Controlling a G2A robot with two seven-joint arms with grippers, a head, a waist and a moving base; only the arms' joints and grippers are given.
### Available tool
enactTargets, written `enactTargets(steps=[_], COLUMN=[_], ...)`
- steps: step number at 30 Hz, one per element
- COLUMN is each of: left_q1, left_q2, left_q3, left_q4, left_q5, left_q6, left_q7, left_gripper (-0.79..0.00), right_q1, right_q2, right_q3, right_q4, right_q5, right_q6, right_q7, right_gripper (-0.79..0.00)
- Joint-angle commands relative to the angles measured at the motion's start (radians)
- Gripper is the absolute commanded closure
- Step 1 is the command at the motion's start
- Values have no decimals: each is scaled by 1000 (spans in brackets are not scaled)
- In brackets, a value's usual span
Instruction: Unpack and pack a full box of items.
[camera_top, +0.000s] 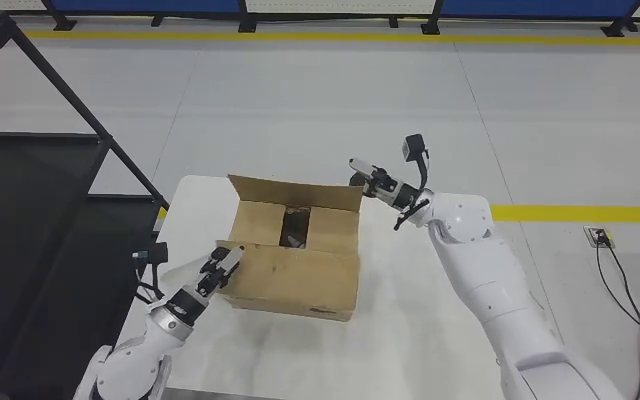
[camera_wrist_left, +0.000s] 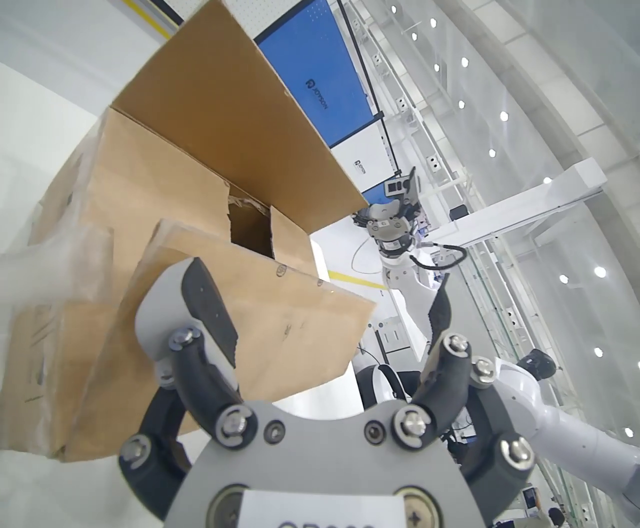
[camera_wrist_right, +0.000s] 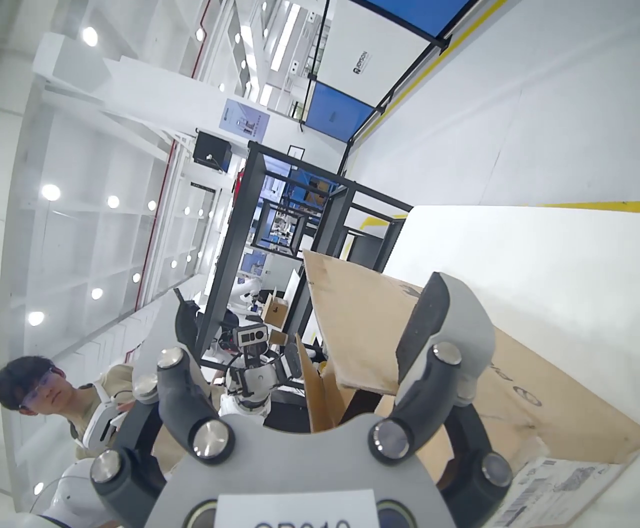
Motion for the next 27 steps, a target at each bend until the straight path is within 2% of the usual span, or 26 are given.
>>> enactTargets(steps=[1, 5, 9, 14, 16, 19, 27], left_q1=[-17, -47, -72, -100, -112, -126, -141], left_q2=[-2, -5, -8, -13, -15, -18, -23], left_q3=[18, 47, 75, 105, 116, 131, 152], left_q4=[13, 35, 51, 72, 82, 93, 107], left_q5=[16, 47, 77, 102, 113, 124, 168], left_q6=[8, 24, 36, 47, 53, 58, 69], left_q7=[11, 31, 47, 63, 75, 89, 129], left_gripper=[-785, -785, -785, -785, -785, -785, -785], right_q1=[-41, -132, -206, -232, -229, -223, -222], right_q2=[14, 42, 65, 76, 76, 76, 78], right_q3=[16, 56, 87, 75, 61, 44, 21], right_q4=[-89, -270, -417, -480, -478, -464, -439], right_q5=[-15, -26, -41, -96, -97, -91, -30], right_q6=[34, 141, 299, 551, 610, 661, 673], right_q7=[26, 90, 149, 157, 159, 182, 252], right_gripper=[-785, -785, -785, -785, -785, -785, -785])
